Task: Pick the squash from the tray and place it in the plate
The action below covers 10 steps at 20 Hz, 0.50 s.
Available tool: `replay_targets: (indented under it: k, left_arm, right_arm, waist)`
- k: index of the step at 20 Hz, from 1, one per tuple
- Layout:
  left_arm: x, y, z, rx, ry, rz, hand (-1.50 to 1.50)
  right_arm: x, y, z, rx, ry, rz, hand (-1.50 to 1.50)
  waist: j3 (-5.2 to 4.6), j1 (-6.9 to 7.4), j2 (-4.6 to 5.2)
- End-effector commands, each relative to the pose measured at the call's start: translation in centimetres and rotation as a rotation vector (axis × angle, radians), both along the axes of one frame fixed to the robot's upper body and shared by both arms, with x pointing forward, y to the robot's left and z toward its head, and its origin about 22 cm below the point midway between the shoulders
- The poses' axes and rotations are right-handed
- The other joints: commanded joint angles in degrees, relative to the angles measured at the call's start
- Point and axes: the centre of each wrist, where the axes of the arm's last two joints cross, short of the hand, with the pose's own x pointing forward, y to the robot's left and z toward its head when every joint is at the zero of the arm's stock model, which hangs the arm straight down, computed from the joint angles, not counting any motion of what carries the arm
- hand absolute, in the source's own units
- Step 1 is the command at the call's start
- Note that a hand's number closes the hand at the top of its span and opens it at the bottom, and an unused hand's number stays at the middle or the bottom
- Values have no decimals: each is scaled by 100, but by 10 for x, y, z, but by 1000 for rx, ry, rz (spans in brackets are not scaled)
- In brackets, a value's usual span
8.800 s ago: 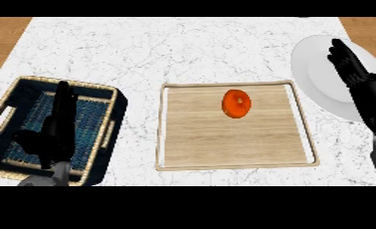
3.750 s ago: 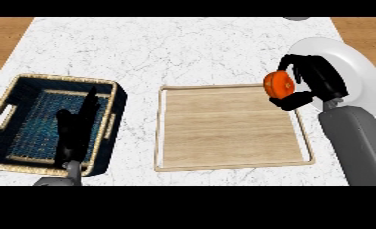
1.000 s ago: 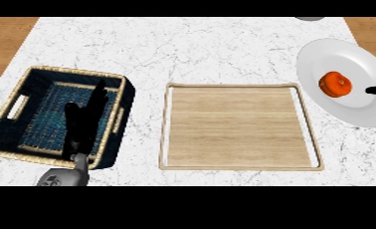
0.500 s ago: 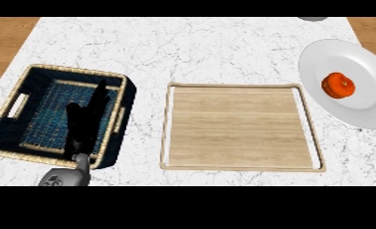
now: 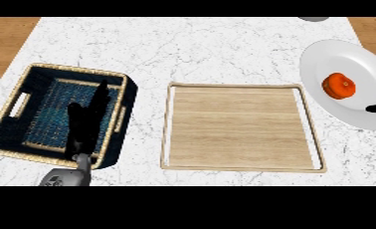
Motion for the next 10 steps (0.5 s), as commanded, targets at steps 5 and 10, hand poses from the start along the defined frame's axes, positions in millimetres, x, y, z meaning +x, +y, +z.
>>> replay_targets:
  k: [5,10]
  left_arm:
    - [14,6,5,11,3,7,0]
    - [-5,1,0,-11,9,-13,0]
  right_arm:
    - [-2,10,-18,-24,-10,-17,-150]
    - [-14,-8,-7,-65,9,-49,-150]
  waist:
    - [-11,-7,22]
    - [0,95,31]
